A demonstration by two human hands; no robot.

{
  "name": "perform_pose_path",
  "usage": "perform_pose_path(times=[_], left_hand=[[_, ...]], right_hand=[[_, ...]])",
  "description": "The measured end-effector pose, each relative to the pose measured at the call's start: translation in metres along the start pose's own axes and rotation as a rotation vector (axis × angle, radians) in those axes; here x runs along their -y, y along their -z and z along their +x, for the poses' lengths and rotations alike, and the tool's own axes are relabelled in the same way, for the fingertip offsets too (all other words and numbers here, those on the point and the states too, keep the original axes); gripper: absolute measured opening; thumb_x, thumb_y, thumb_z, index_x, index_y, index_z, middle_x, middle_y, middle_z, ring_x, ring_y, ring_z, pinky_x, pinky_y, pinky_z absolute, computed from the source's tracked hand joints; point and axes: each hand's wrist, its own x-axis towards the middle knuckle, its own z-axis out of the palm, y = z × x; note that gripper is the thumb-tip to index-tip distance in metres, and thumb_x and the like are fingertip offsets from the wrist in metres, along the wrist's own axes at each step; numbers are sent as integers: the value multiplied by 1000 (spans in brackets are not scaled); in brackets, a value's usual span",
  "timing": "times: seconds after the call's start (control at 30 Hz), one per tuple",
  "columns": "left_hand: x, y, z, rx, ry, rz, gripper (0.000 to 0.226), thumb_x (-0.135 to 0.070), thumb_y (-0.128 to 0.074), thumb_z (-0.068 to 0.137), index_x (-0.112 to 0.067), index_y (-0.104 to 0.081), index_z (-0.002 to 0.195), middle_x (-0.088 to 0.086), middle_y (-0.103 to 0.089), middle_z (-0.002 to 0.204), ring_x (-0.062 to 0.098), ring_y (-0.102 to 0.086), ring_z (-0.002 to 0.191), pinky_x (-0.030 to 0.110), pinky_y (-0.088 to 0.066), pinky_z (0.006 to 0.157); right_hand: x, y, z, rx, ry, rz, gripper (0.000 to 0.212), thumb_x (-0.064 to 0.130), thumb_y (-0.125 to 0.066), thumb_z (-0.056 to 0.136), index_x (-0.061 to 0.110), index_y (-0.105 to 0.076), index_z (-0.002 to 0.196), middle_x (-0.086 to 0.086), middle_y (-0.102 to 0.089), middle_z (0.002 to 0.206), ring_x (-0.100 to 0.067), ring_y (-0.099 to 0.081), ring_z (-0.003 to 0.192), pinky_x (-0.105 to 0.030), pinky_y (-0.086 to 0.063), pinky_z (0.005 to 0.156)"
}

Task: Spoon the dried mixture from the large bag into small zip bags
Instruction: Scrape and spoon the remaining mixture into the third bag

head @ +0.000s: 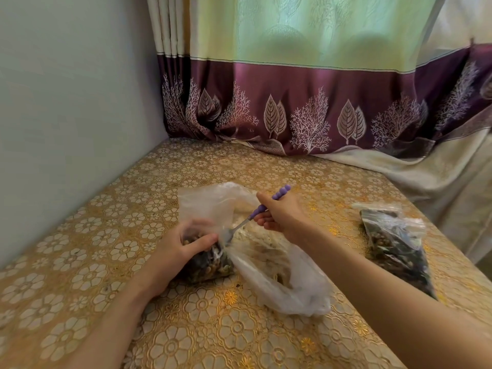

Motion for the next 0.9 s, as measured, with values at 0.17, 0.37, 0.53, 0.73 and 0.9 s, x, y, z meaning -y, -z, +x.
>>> perform_pose_path(times=[0.17, 0.37, 0.53, 0.73, 0.9], left_hand=[[0, 0, 1, 2, -6, 5, 46, -48, -64, 60, -30, -61, 102, -13, -66, 94, -4, -60, 85, 17, -44, 67], [1, -1, 1, -2, -34, 129, 43, -49, -66, 61, -33, -60, 100, -22, -67, 88, -9, -59, 83, 8, -41, 63], [0, -1, 2, -6, -43, 186, 48, -52, -65, 59, -33, -59, 103, -22, -62, 95, -10, -52, 89, 11, -37, 67], [-1, -1, 2, 10, -26, 197, 50, -52, -65, 59, -34, -57, 105, -16, -63, 99, -8, -52, 91, 11, -36, 68], [-1, -1, 2, 18, -10, 186, 48, -54, -66, 58, -38, -55, 102, -19, -62, 97, -5, -52, 94, 15, -38, 71]], right_hand=[[3, 11, 1, 0, -57, 72, 34, 21, -54, 96, -9, -63, 83, -6, -63, 47, -8, -55, 35, -15, -43, 34], [22, 42, -1, -97, 28, 76, 37, 20, -52, 96, -13, -64, 86, -4, -64, 47, -5, -54, 34, -14, -39, 33], [52, 50, -9, -121, 180, 114, 42, 24, -50, 98, -6, -64, 74, -1, -62, 45, -4, -52, 34, -13, -39, 33], [75, 37, -27, -41, 374, 102, 48, 30, -51, 97, 1, -67, 62, -4, -62, 48, -7, -52, 37, -14, -40, 36], [74, 20, -39, 89, 622, 10, 41, 27, -57, 94, 13, -68, 57, -23, -68, 68, -17, -58, 44, -21, -45, 40]])
